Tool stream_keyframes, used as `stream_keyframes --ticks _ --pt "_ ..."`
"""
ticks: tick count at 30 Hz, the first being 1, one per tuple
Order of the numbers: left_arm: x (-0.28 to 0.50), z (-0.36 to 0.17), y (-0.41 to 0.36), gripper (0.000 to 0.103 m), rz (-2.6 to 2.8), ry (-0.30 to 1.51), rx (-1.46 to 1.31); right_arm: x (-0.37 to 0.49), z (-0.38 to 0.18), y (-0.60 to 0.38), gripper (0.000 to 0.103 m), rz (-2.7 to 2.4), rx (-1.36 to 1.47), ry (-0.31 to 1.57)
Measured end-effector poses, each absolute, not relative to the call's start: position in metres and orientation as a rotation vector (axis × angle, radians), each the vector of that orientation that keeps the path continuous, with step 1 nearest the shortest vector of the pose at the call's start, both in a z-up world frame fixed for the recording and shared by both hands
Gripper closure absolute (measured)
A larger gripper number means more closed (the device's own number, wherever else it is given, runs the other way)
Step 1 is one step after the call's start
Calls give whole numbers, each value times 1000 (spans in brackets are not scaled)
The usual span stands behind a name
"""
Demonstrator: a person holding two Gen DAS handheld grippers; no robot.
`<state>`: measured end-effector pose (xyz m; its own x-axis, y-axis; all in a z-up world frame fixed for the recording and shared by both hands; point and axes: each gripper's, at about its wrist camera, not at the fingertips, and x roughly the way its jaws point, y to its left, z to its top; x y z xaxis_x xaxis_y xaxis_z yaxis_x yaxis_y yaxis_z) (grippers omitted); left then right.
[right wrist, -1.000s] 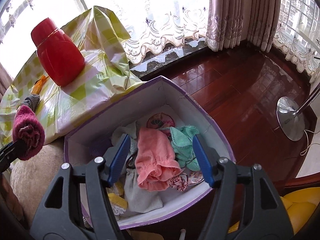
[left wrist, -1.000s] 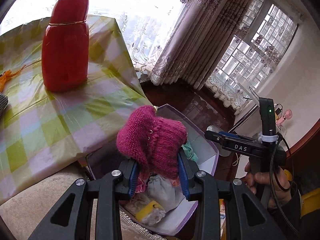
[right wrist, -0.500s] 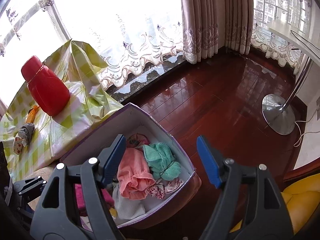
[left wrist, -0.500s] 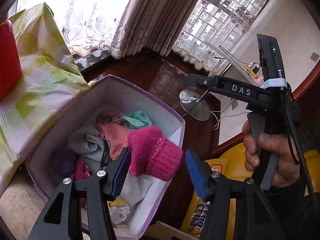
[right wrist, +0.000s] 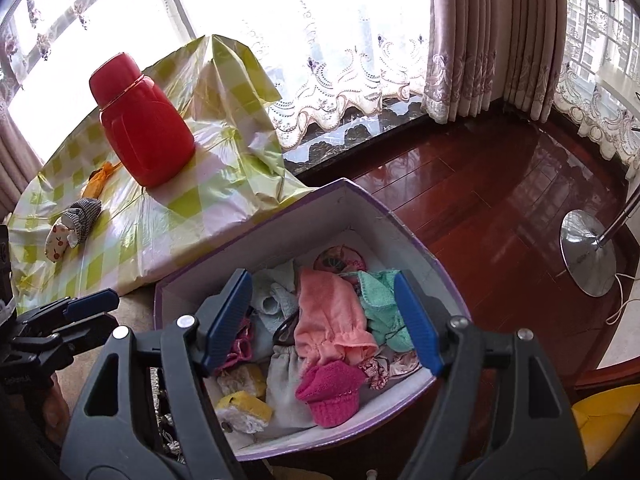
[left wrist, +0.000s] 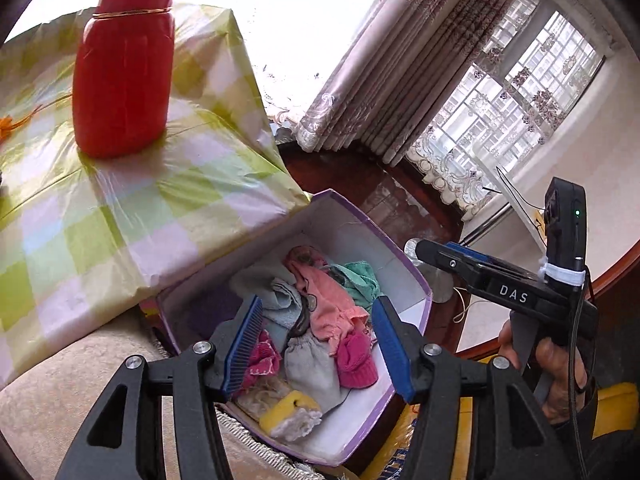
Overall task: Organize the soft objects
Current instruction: 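Move both open tools back from the box to the remaining items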
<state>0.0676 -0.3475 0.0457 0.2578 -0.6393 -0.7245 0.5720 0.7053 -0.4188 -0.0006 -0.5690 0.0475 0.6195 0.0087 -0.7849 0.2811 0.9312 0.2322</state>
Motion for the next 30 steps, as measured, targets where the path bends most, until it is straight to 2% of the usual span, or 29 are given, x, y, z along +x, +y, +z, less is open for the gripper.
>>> stream_keyframes --ticks 16,30 --pt "109 59 -167 45 -377 857 -283 58 59 -437 27 120 189 939" --pt "144 59 -38 45 -106 774 -348 124 75 -333 27 303 92 922"
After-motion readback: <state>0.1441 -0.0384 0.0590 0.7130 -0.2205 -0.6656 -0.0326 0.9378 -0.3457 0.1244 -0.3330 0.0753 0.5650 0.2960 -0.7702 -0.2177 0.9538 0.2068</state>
